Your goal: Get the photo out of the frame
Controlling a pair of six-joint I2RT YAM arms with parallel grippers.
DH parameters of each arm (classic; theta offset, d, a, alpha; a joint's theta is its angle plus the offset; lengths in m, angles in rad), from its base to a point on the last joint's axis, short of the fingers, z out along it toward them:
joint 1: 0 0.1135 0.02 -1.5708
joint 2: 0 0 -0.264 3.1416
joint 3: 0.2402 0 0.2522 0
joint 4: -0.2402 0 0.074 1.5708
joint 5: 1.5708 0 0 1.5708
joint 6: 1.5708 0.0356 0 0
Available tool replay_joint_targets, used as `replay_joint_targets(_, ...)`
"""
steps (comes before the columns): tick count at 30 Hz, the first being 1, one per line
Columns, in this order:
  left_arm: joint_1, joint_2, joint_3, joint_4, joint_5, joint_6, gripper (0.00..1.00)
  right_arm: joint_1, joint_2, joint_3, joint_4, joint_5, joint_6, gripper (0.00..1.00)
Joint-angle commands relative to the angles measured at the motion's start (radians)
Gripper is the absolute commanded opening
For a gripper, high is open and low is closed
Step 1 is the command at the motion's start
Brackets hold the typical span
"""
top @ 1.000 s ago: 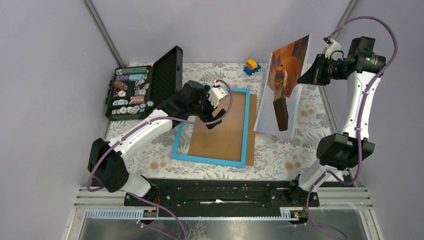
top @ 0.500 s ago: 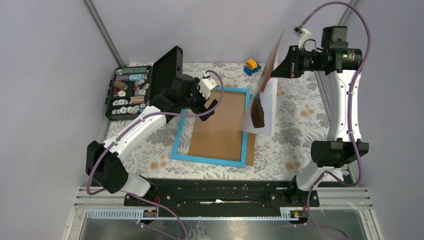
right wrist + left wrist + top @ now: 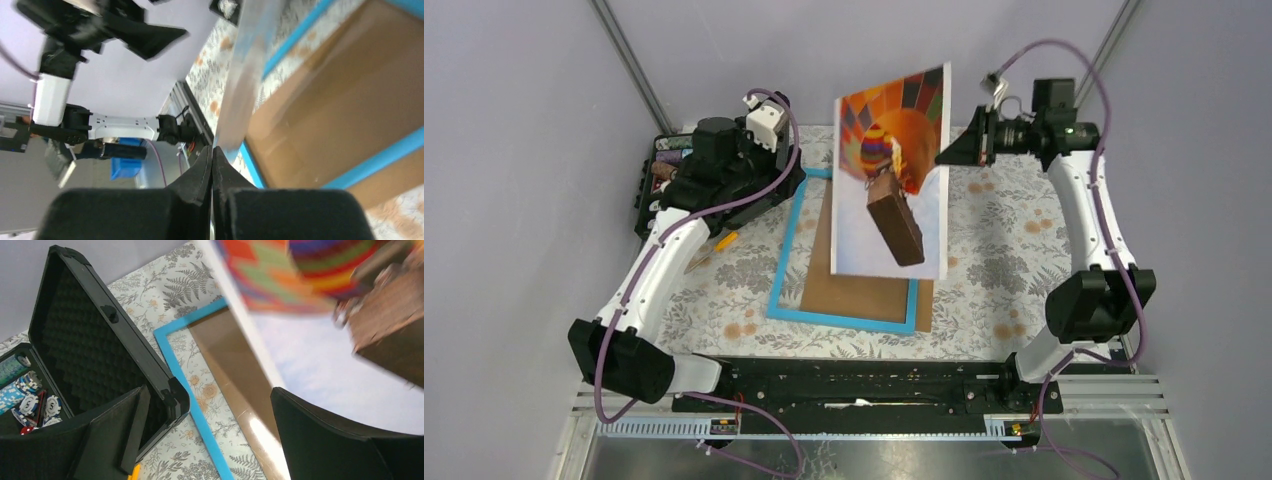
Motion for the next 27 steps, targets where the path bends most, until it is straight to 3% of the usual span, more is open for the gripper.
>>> replay_joint_targets(1, 0.016, -0.040, 0.022, 0.048, 0.079, -0.048, 0.99, 0.005, 0.007, -0.245, 0.212, -0.030, 0.151, 0.00)
replay_joint_targets(8, 0.018, -0.056, -0.017, 0.053, 0.122, -0.049, 0.99, 0.008, 0.023, -0.669, 0.809, 0.008, 0.506, 0.00)
replay_joint_targets(10, 0.018, -0.062, -0.026, 0.052, 0.125, -0.047, 0.99, 0.015, 0.072, -0.720, 0.852, -0.006, 0.525, 0.00)
replay_joint_targets(15, 0.020, -0.066, -0.050, 0.056, 0.131, -0.045, 0.99, 0.021, 0.126, -0.799, 0.841, 0.004, 0.460, 0.00)
replay_joint_targets(22, 0.021, -0.061, -0.065, 0.067, 0.147, -0.050, 0.99, 0.023, 0.166, -0.720, 0.514, 0.105, 0.178, 0.00)
replay_joint_targets(27, 0.020, -0.059, -0.084, 0.079, 0.154, -0.053, 0.99, 0.043, 0.198, -0.694, 0.449, 0.173, 0.093, 0.00)
